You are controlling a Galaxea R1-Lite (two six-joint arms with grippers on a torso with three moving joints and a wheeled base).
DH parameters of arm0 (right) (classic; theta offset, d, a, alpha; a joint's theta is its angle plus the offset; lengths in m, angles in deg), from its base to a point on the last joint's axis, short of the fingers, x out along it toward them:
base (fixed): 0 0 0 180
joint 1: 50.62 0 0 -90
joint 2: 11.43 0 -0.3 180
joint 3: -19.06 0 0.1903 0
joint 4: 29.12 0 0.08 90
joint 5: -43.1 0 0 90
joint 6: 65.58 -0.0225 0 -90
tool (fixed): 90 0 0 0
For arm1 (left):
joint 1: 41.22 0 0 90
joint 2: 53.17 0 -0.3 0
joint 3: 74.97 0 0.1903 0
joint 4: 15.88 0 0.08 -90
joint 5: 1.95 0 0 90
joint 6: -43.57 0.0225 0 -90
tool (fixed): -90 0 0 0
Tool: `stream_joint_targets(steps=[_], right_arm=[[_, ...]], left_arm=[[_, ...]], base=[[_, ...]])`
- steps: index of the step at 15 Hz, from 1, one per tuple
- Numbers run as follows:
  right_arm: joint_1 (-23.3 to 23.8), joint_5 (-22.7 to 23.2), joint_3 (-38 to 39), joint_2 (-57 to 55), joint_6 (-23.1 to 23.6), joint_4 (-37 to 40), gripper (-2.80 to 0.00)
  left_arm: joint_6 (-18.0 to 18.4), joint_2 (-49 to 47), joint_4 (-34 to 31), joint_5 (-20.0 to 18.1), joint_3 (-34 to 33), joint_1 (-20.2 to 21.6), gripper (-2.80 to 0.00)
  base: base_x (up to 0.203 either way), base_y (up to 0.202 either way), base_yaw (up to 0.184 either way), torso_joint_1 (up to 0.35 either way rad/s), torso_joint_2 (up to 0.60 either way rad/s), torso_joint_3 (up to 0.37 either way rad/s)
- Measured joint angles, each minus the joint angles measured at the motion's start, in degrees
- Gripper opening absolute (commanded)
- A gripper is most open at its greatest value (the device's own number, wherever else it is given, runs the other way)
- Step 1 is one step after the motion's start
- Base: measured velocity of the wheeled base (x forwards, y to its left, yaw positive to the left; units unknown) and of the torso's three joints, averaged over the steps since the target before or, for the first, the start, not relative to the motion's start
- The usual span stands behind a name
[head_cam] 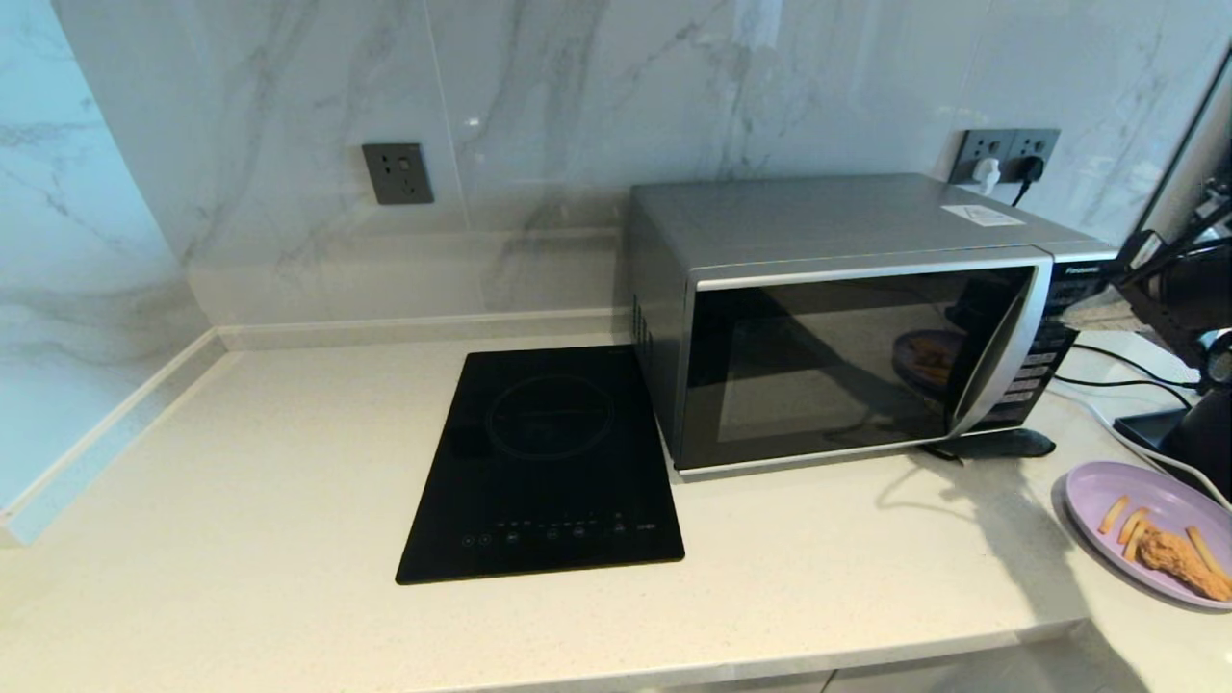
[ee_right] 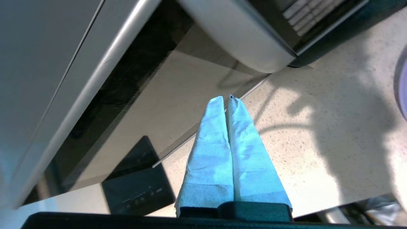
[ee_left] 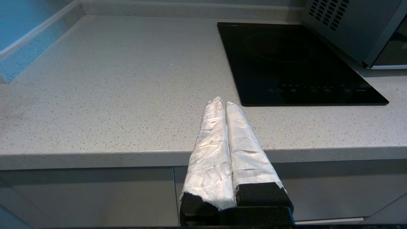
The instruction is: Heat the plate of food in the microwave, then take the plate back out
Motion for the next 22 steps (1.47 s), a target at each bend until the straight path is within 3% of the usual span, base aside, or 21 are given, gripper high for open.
stream_joint_targets(steps=[3, 8, 14, 17, 22], right_arm=[[5.86, 7.54, 0.63, -1.9, 0.11, -0.55, -2.8], [12.4, 19.68, 2.55, -9.76, 0.15, -10.4, -2.8], [14.83, 21.01, 10.24, -19.17, 2.27, -26.93, -2.8], [16.22, 21.18, 13.69, -20.29, 7.07, -27.5, -2.8], [17.16, 21.01, 15.37, -20.31, 7.53, -27.53, -2.8]], left_arm=[[0.0, 0.0, 0.0, 0.01, 0.0, 0.0, -2.8], [-0.01, 0.0, 0.0, 0.01, 0.0, 0.0, -2.8], [0.02, 0.0, 0.0, -0.01, 0.0, 0.0, -2.8], [0.04, 0.0, 0.0, 0.0, 0.0, 0.0, -2.8], [0.02, 0.0, -0.01, 0.02, 0.0, 0.0, -2.8]], base=[[0.0, 0.0, 0.0, 0.0, 0.0, 0.0], [0.0, 0.0, 0.0, 0.0, 0.0, 0.0], [0.0, 0.0, 0.0, 0.0, 0.0, 0.0], [0.0, 0.0, 0.0, 0.0, 0.0, 0.0], [0.0, 0.0, 0.0, 0.0, 0.0, 0.0]])
